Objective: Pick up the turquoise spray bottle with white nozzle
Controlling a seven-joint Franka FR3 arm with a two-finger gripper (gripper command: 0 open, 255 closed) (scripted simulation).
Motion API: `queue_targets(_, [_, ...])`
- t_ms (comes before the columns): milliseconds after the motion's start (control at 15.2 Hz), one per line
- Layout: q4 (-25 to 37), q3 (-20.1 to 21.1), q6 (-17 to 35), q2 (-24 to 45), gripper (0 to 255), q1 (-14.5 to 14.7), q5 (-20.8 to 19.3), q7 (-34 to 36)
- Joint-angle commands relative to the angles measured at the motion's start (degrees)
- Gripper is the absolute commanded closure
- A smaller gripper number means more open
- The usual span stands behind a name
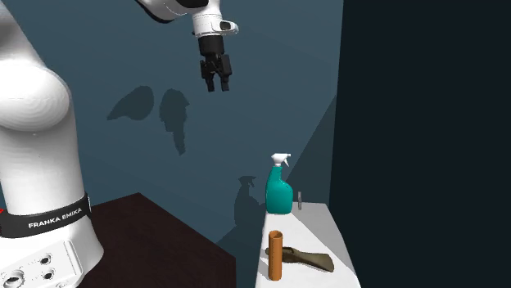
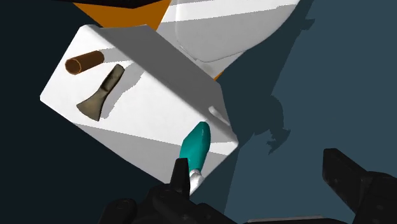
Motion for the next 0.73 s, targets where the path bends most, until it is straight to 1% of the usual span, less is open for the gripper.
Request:
queue_targets(0, [1.2,1.0,3.1,4.7,0,-1.0,-1.0,3.0])
queue_targets(330, [4.5,2.1,8.7,15.2,0,-3.2,-4.4,9.9])
queue_targets(660, [9.3,2.1,12.8,25.9,0,-4.7,-8.7,17.1])
